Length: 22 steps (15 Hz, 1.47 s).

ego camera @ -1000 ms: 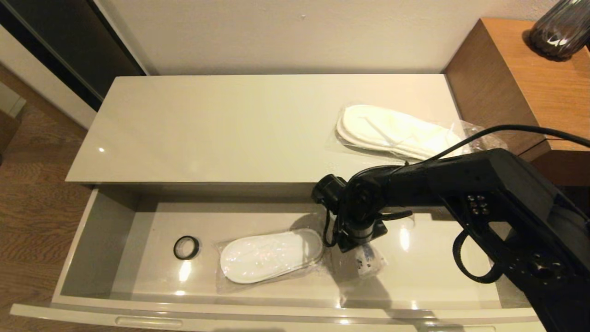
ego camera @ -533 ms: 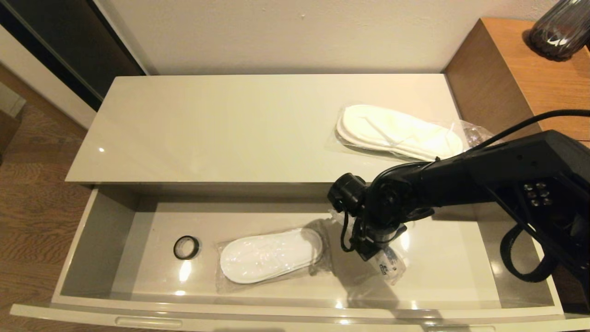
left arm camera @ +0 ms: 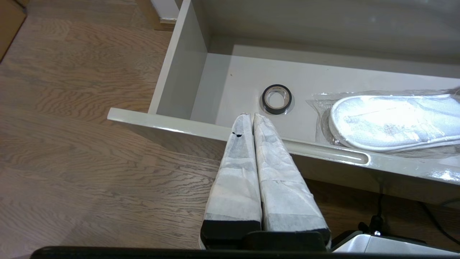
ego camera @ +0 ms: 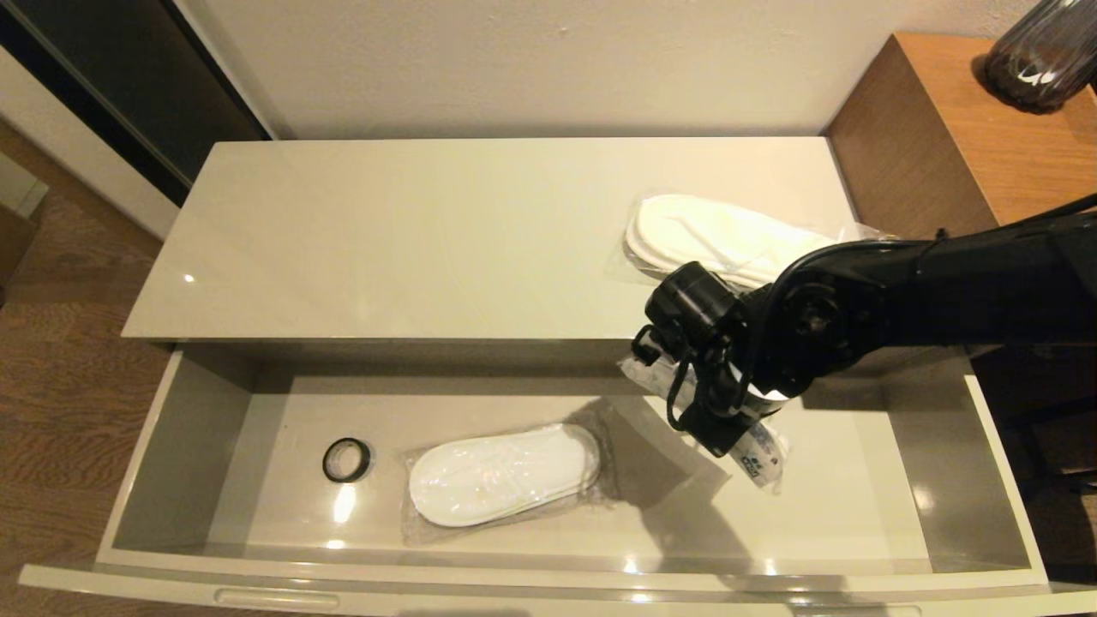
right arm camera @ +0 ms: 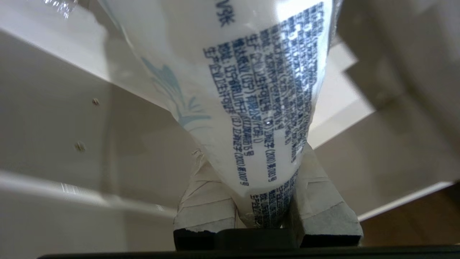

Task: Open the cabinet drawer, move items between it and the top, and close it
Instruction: Place the tissue on the table

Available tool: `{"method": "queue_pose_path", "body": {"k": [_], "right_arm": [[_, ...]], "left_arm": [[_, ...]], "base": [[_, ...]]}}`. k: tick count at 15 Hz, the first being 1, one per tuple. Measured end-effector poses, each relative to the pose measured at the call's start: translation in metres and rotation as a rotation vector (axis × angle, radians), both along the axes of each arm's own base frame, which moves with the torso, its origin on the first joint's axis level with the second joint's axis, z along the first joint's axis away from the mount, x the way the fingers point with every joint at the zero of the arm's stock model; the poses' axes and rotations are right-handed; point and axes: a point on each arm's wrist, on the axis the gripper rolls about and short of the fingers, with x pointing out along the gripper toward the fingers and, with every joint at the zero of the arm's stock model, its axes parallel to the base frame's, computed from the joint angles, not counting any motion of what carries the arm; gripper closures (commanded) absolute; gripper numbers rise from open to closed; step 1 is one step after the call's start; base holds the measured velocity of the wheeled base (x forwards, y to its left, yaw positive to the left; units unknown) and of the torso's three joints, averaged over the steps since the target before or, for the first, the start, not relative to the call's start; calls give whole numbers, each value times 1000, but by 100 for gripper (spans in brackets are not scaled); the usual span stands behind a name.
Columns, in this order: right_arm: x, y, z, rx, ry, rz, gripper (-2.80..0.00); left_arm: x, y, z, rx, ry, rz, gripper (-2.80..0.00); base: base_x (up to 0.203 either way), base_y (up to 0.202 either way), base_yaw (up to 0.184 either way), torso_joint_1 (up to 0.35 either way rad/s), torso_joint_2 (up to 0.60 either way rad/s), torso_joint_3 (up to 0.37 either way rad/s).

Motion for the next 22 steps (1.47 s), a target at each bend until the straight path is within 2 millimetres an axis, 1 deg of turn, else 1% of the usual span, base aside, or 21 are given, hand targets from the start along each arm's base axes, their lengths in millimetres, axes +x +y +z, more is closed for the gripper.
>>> {"method": "queue_pose_path", "body": {"k": [3, 5, 6, 8, 10, 12, 15, 18, 22], "right_arm": [[-11, -10, 29, 15, -54, 33, 0], [-13, -12, 50, 62, -119, 31, 0], [-12, -12, 60, 84, -148, 30, 0], [-7, -10, 87, 141, -228, 32, 0], [4, -2, 105, 186, -307, 41, 0], [18, 6, 107, 193, -364, 67, 0], [26, 13, 101, 194, -375, 71, 0], [39, 22, 101, 213, -458, 101, 0], [67, 31, 90, 218, -582, 119, 0]], "left_arm": [[0, 0, 0, 0, 0, 0, 0], [0, 0, 0, 0, 0, 0, 0], [0, 0, 0, 0, 0, 0, 0], [0, 0, 0, 0, 0, -1, 0], [0, 0, 0, 0, 0, -1, 0], [0, 0, 0, -1, 0, -1, 0], [0, 0, 0, 0, 0, 0, 0], [0, 0, 0, 0, 0, -1, 0], [0, 0, 0, 0, 0, 0, 0]], "base": [[0, 0, 0, 0, 0, 0], [0, 0, 0, 0, 0, 0], [0, 0, 0, 0, 0, 0], [0, 0, 0, 0, 0, 0], [0, 0, 0, 0, 0, 0], [0, 0, 0, 0, 0, 0], [0, 0, 0, 0, 0, 0], [0, 0, 0, 0, 0, 0], [0, 0, 0, 0, 0, 0]]}}
